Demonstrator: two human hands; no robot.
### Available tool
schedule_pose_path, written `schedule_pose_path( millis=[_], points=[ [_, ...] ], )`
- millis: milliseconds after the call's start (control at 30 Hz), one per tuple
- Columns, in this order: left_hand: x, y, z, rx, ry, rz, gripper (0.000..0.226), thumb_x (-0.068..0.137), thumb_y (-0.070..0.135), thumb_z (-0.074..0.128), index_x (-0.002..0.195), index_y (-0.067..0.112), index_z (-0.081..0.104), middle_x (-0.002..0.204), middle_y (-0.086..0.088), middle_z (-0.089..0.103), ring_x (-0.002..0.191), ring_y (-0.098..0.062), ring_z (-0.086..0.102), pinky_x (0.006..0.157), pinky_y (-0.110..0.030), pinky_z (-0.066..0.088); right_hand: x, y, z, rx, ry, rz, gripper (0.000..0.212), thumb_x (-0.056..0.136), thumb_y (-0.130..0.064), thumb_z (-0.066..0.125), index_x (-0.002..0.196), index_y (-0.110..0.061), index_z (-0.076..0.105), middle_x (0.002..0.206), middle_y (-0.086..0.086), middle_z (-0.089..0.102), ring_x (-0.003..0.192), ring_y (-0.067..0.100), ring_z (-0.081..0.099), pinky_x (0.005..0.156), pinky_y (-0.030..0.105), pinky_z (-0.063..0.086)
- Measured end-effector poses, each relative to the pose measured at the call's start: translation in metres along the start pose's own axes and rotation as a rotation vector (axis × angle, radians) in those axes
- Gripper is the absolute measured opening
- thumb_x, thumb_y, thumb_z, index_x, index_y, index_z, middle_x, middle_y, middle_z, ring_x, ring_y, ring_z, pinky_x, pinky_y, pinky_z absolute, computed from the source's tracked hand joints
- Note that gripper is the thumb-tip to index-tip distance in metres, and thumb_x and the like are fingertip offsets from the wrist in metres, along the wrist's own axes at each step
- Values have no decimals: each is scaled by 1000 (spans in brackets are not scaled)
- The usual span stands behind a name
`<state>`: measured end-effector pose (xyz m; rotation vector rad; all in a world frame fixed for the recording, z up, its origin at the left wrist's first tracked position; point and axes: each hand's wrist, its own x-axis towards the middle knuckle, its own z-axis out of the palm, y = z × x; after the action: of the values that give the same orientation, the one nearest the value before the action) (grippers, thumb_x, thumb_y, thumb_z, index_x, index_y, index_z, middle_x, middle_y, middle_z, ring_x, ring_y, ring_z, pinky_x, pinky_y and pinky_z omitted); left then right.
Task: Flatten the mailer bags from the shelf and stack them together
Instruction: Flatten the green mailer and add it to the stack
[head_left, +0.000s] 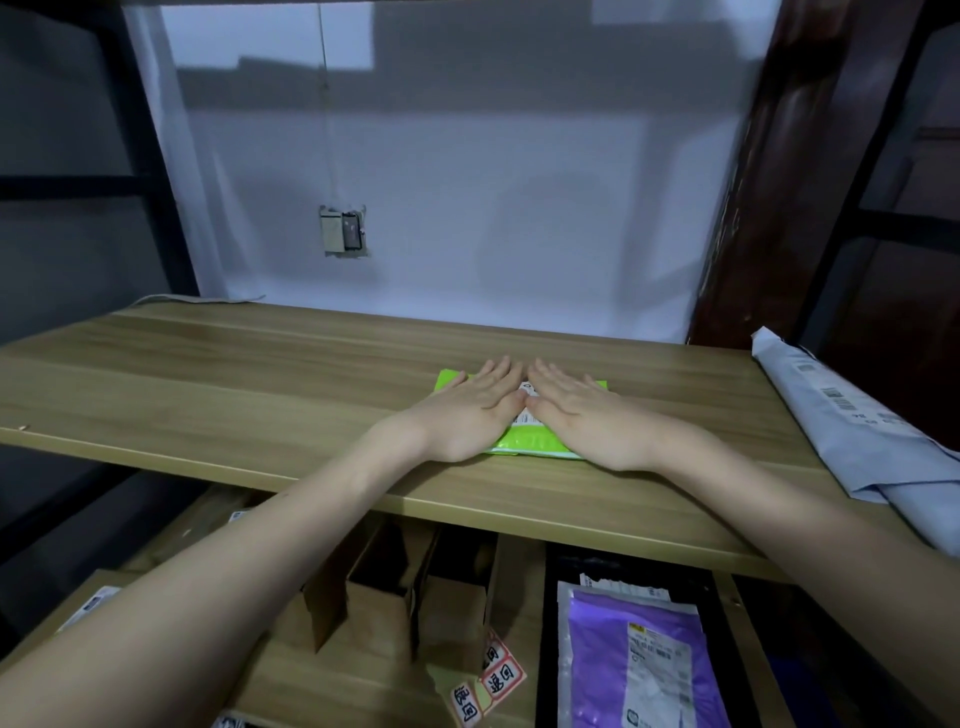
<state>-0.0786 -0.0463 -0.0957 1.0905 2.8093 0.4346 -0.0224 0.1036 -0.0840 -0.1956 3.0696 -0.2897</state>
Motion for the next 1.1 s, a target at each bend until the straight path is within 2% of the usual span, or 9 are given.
schedule_pose_path(
  millis=[500,900,967,1000,1067,1100],
  points=[
    [-4,3,-2,-57,-26,-2,53,103,35,11,151,16,-4,159,-2,-11,147,-15,-10,119,-36,-5,-2,1,4,-32,22,-8,59,100,-40,12,149,-12,-4,159,4,-10,146,11,-7,119,30,-4],
    [-1,-1,0,-123,-23,2,55,103,38,13,151,17,-2,159,0,-11,147,-14,-9,118,-33,-4,-4,-3,1,7,4,17,59,100,-41,12,150,-12,-3,159,5,-9,146,12,-7,119,30,-4],
    [-5,2,-1,-173,-8,1,53,104,36,15,151,16,4,160,-1,-5,147,-14,-6,117,-28,-4,-5,-3,0,21,-3,14,58,101,-41,12,150,-13,-2,159,6,-7,147,12,-7,119,31,-3],
    [-8,4,-3,-224,9,8,51,104,33,15,151,14,10,160,0,3,147,-14,-1,115,-20,-2,-7,-4,-2,36,-3,7,58,101,-41,13,150,-15,-2,159,6,-6,147,12,-6,119,31,-3],
    [-16,10,-7,-369,65,39,47,105,28,15,147,13,27,149,8,25,141,-4,15,98,3,7,-10,-5,-4,84,-6,-18,57,101,-41,14,151,-19,-2,159,4,-3,147,12,-5,118,31,-3],
    [-21,13,-11,-421,89,22,46,105,29,17,146,14,30,142,14,28,135,2,19,90,9,8,-14,-6,-6,121,-8,-27,57,101,-42,14,151,-20,-1,159,2,-2,147,13,-3,118,30,-2]
  ],
)
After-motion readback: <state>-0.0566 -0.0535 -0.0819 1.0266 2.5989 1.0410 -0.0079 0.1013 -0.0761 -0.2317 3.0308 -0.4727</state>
